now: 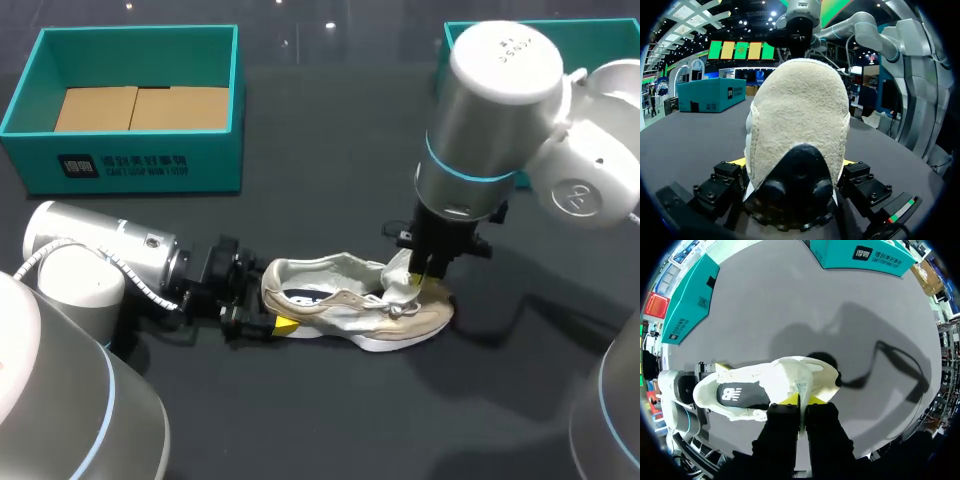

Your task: Take the shoe out of the shoebox, open the shoe tongue, remove and reinsert the insole, then place the shoe into the shoebox

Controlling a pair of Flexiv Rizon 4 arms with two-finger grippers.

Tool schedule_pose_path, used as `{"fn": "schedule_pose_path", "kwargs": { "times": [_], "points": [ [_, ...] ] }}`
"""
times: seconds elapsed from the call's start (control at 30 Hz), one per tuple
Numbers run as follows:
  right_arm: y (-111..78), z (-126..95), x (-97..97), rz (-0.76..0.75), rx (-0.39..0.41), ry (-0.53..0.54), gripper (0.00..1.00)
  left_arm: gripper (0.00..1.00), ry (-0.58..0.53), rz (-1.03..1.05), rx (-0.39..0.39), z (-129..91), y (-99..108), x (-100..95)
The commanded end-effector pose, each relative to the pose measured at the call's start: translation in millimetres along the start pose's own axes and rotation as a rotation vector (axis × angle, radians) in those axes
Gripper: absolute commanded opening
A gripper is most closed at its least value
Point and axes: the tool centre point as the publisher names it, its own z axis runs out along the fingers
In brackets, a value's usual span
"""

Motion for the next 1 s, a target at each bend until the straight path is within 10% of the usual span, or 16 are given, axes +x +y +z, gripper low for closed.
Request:
{"fn": "schedule_pose_path", "kwargs": {
  "times": [0.03, 0.83, 0.93, 1.0],
  "points": [
    [-4.5, 4.1, -13.6, 0.030, -0.019, 0.121, 0.00, 0.00, -0.002, 0.000, -0.001, -0.1, 0.3, 1.6],
    [-4.4, 27.2, -33.3, 0.155, 0.014, 0.148, 0.00, 0.00, -0.002, 0.000, -0.001, -0.1, 0.3, 1.6],
    [-4.1, 22.9, -32.4, 0.149, 0.008, 0.147, 0.40, 0.00, -0.002, 0.000, -0.001, -0.1, 0.3, 1.6],
    [-4.1, 18.7, -32.4, 0.147, 0.000, 0.139, 0.44, 0.00, -0.002, 0.000, -0.001, -0.1, 0.3, 1.6]
  ]
}}
